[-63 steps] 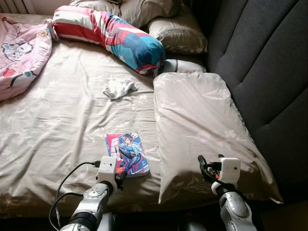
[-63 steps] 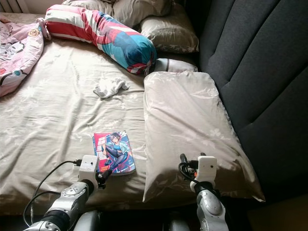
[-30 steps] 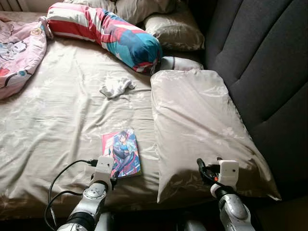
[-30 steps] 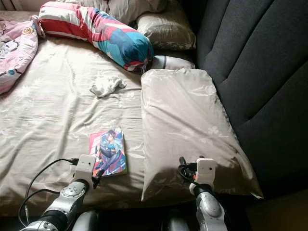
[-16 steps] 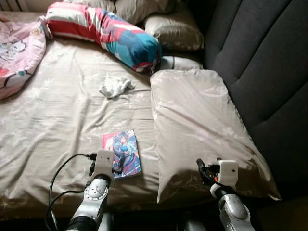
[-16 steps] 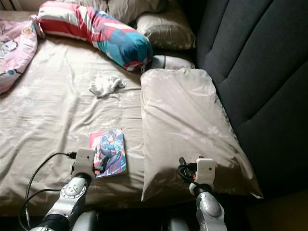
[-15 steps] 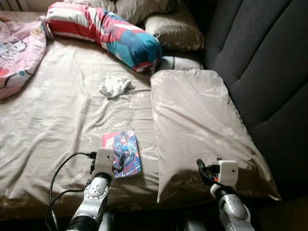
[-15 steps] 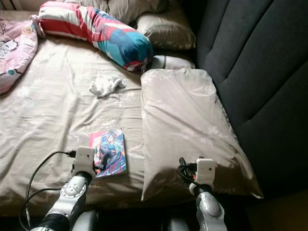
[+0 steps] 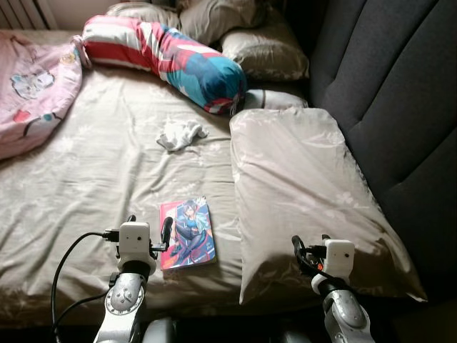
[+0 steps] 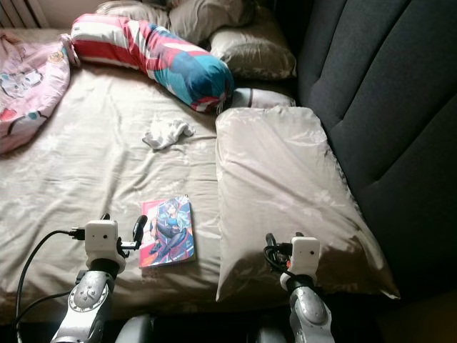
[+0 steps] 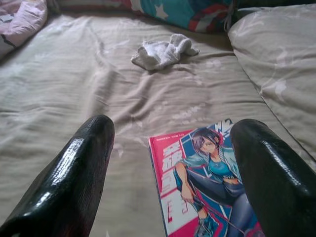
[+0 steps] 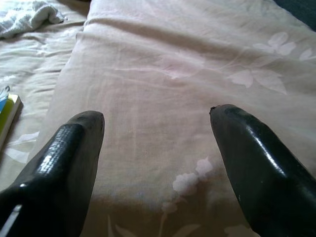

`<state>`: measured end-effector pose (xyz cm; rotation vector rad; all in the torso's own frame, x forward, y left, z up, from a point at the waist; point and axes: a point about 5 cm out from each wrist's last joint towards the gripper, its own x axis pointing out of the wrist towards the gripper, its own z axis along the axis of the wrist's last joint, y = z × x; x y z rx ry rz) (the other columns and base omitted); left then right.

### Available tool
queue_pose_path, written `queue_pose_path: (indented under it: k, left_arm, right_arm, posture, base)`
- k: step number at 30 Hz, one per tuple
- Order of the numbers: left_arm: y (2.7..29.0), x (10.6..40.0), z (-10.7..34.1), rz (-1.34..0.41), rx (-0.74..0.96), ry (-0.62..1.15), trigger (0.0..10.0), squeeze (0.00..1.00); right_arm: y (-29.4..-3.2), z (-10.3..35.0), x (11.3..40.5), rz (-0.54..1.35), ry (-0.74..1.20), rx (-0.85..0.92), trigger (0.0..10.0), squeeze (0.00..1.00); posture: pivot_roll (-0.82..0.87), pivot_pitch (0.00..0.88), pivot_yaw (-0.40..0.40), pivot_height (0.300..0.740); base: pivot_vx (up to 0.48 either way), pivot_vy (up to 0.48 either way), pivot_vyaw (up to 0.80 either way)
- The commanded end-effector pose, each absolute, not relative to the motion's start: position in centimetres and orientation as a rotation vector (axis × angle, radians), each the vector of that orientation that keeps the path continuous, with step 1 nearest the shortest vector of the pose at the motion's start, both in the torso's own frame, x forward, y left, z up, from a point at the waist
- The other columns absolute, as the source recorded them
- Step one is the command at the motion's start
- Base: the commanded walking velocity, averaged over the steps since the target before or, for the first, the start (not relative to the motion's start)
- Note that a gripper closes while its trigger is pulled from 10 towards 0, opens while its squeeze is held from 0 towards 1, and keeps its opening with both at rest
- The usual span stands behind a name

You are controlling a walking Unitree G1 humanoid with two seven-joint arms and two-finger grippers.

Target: Clean up the room

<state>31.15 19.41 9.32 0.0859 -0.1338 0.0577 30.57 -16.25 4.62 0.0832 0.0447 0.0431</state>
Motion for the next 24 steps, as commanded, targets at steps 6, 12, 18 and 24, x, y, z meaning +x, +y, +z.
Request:
queue_pose_path:
  k: [6, 12, 18, 24]
  left_arm:
    - [20.0, 30.9, 7.9, 0.061, 0.053, -0.045, 10.0, 0.00]
    - [20.9, 30.7, 6.8, 0.086, 0.047, 0.024, 10.0, 0.00]
    - [22.1, 29.9, 5.2, 0.104, 0.046, 0.103, 10.0, 0.00]
    - [23.0, 28.5, 2.6, 0.120, 0.065, 0.239, 10.0, 0.00]
  right_arm:
    - [-16.5, 4.0, 30.0, 0.013, 0.058, 0.093, 10.0, 0.00]
    - [-16.5, 4.2, 30.1, 0.004, 0.044, 0.092, 10.0, 0.00]
    - [-16.8, 3.5, 29.6, -0.019, 0.073, 0.078, 10.0, 0.00]
    - [-18.2, 1.3, 28.2, -0.078, 0.190, 0.040, 10.0, 0.00]
  posture:
    - [-0.04, 0.139, -0.030, 0.668]
    - [-0.05, 0.112, -0.022, 0.703]
    - [-0.04, 0.070, -0.013, 0.740]
    - [-0.04, 0.036, -0.009, 0.740]
  base:
    - [0.000, 0.000, 0.00]
    - [0.000, 0.000, 0.00]
    - [0.000, 0.000, 0.00]
    - [0.000, 0.000, 0.00]
